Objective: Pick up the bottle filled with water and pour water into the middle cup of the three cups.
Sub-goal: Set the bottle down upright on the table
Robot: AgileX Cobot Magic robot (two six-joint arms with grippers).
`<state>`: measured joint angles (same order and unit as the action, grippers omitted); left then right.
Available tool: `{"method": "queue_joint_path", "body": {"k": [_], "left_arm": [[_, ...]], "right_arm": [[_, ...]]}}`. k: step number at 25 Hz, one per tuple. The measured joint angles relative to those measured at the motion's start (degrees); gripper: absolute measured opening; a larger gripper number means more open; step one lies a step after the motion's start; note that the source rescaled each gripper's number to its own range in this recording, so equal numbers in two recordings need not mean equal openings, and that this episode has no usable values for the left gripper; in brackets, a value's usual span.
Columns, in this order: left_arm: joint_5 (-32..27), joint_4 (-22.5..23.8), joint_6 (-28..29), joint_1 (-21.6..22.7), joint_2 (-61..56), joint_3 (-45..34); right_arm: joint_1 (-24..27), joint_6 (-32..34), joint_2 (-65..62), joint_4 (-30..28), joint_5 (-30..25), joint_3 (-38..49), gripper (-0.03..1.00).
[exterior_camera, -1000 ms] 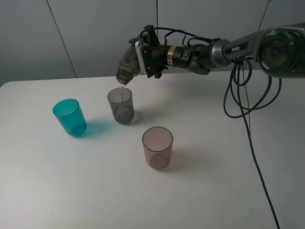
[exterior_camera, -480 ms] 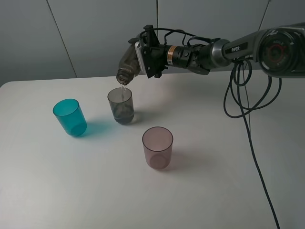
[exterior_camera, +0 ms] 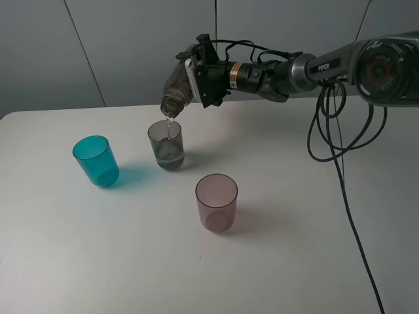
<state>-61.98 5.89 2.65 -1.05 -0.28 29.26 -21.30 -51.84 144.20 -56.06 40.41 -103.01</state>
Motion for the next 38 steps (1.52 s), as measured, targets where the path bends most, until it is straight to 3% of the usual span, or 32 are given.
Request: {"method": "queue_joint_path", "body": {"k": [38], "left_arm": [[0.0, 0.0, 0.0, 0.0, 0.0, 0.0]], "right_arm": [[0.0, -1.56, -0.12, 0.0, 0.68, -0.99, 0.0]]}}
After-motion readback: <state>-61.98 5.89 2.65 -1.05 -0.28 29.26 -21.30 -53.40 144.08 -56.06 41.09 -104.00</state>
